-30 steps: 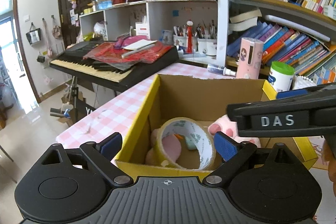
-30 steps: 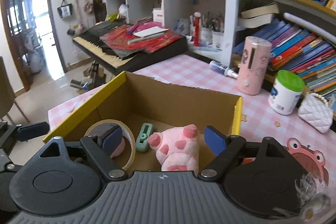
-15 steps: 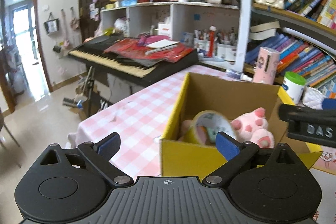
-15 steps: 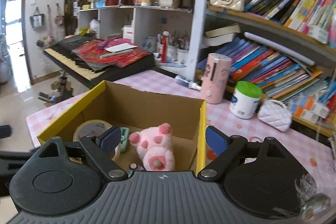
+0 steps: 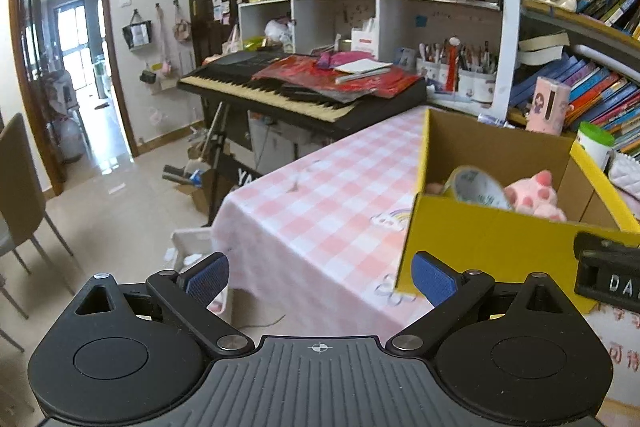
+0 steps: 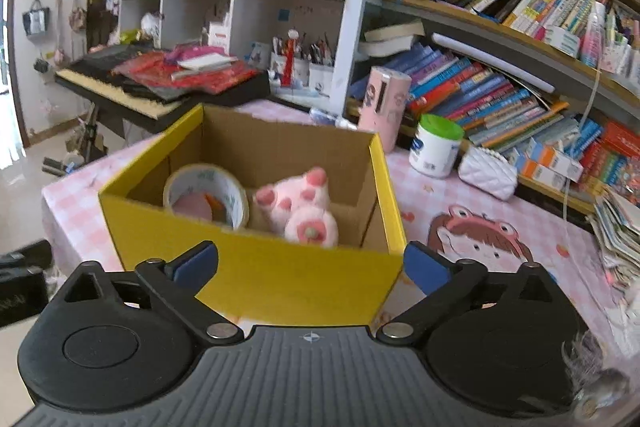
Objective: Organize objects
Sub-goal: 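Withdraw both tools from the box toward the white staple box and blue item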
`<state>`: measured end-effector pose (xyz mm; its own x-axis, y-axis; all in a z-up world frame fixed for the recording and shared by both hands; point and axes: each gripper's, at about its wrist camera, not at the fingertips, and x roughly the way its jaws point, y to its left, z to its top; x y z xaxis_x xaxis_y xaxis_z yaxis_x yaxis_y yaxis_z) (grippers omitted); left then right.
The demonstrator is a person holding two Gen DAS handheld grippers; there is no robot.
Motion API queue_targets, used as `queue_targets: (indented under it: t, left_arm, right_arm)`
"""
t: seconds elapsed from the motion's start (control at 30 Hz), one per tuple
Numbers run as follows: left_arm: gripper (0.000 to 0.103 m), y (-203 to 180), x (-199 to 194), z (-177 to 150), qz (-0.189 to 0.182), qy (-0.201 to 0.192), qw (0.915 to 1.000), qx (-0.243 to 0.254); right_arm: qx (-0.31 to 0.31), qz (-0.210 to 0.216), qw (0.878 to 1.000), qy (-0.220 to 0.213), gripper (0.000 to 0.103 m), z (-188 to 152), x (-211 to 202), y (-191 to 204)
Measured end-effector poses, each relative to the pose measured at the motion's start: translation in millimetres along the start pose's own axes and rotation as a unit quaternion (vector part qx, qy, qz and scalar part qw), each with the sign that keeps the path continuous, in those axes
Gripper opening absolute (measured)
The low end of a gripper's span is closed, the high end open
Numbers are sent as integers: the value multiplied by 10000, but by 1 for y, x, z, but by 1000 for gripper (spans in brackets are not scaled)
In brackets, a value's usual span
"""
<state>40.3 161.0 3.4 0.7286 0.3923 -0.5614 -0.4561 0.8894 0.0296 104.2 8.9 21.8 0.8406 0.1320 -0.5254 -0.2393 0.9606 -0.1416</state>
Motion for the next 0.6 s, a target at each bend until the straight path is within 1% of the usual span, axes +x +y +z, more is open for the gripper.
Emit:
queue_targets:
  t: [0.1, 0.17, 0.4, 0.6]
  left_arm:
    - [99, 7, -4, -7, 41, 84, 10000, 22]
    - [99, 9, -7, -11, 101, 134, 9998, 83]
    - [99, 16, -17, -25, 194, 255, 9991, 269]
    - [99, 16, -25, -37, 173, 332, 9984, 420]
  right_arm:
    - [-138, -148, 9997, 160, 103, -13, -6, 10]
    - [-202, -158, 9994, 237, 103, -20, -11, 15]
    - [-191, -180, 9992, 314, 103, -34, -29, 24]
    - [-266, -180, 9987, 388, 103, -48, -42, 31]
